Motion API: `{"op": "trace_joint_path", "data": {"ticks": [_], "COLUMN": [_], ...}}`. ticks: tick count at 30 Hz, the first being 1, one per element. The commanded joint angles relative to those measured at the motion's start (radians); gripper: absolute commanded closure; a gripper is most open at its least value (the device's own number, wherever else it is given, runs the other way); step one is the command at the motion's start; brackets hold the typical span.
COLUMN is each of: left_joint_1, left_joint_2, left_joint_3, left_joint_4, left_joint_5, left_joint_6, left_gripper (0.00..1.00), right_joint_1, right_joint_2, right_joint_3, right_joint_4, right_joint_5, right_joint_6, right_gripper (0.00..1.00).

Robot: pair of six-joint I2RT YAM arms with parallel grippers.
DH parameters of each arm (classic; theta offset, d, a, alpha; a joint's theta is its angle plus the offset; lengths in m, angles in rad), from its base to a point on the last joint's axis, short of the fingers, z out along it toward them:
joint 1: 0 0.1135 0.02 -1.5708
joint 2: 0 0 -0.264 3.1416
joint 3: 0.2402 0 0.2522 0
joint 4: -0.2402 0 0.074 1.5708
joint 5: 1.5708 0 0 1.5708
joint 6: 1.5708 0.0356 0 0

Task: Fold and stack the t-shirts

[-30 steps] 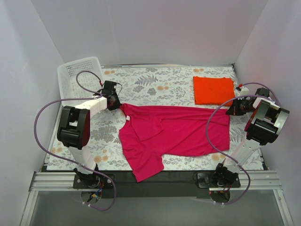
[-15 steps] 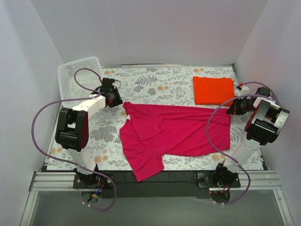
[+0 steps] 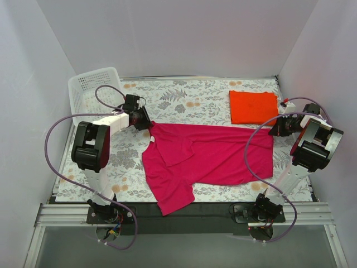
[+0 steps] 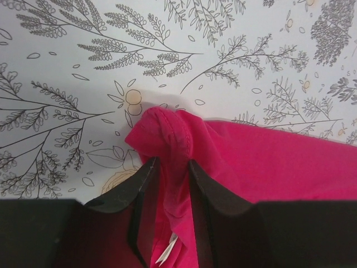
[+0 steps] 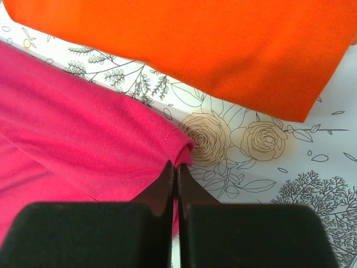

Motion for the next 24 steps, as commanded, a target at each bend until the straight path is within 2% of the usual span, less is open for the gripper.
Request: {"op": "trace_joint_path", "data": {"ticks": [1, 5, 6, 9, 18, 24], "left_joint_1": [-0.011, -0.014, -0.014, -0.014, -0.002, 0.009], "left_joint_2": [0.015, 0.03, 0.03, 0.021, -0.008, -0.022], "left_joint_3": [0.033, 0.037, 0.036, 0.025, 0.002, -0.013], "left_joint_4": [0.02, 0.023, 0.023, 0.023, -0.009, -0.007], "left_joint_5": [0.03, 0.023, 0.02, -0.022, -0.162, -0.193], "left_joint_6": [-0.017, -0.022, -0.022, -0.02, 0.004, 0.011], "left_gripper": [0.72, 0.74, 0.82, 0.99, 1.0, 1.0], "right_joint_1": [-0.002, -0.002, -0.002, -0.002, -0.004, -0.004], "right_joint_2": [0.017, 0.018, 0.018, 0.017, 0.014, 0.017], "right_joint_3": [0.034, 0.034, 0.032, 0.032, 0.054, 0.063], "right_joint_4": [-0.01, -0.01, -0.01, -0.009, -0.003, 0.006], "right_joint_5": [-0.011, -0.008, -0.008, -0.007, 0.041, 0.064], "right_joint_6": [-0.007, -0.01, -0.01, -0.01, 0.008, 0.025], "right_gripper": [0.99, 0.99, 0.99, 0.99, 0.99, 0.99]}}
